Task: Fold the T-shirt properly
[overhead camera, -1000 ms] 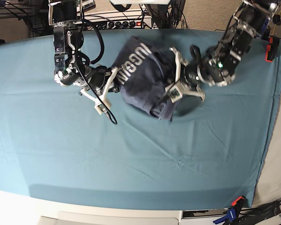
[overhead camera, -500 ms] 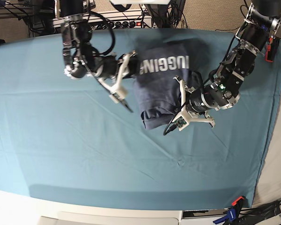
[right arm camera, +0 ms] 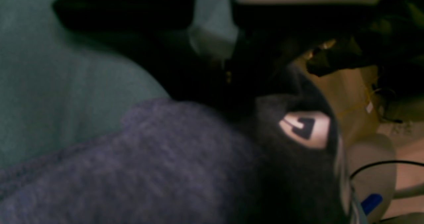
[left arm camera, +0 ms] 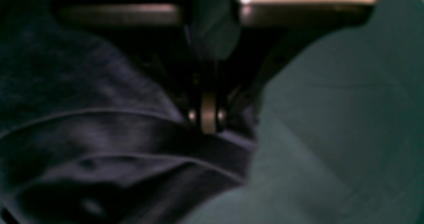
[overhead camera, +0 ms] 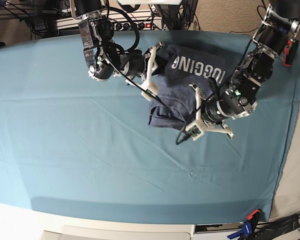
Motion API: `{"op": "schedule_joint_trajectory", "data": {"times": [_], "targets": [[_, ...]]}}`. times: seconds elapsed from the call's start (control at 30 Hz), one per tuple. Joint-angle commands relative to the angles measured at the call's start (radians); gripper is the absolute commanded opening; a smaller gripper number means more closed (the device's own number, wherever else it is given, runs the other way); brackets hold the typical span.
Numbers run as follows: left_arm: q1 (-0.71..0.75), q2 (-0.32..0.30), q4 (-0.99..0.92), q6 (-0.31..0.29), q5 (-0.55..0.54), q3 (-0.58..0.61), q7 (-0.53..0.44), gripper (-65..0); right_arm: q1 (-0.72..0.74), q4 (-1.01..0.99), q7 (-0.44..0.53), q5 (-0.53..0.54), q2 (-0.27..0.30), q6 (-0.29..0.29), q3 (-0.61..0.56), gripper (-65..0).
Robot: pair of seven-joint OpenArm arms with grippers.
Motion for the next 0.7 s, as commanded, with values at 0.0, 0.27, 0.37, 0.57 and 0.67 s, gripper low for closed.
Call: {"op": "schedule_joint_trajectory", "data": {"times": [0.0, 0.27, 0.37, 0.57, 0.67], "targets": [[-0.035, -0.022, 0.016, 0.019, 0.004, -0.009, -0.017, -65.0, -0.005, -0.007, -0.078, -0.121, 0.016, -0.024, 0.026, -65.0], [-0.076, -0.108, 0.016, 0.029, 0.000, -0.037, -0.013, -65.0, 0.005, -0.006, -0.068, -0.120, 0.016, -0.024, 0.217, -65.0], [-0.076, -0.136, 0.016, 0.029, -0.031, -0.089, 0.011, -65.0, 0.006, 0.006, -0.068, -0.119, 0.016, -0.024, 0.312, -65.0], [-0.026, -0.211, 0.040, -0.029, -0.200, -0.290, 0.098, -65.0, -0.015, 0.175, -0.087, -0.082, 0.037, -0.024, 0.500, -65.0], [0.072, -0.269, 0.095, -0.058, -0.265, -0.427, 0.148, -65.0, -0.090, 0.325, -0.078, -0.082, 0.074, -0.024, 0.595, -65.0]]}}
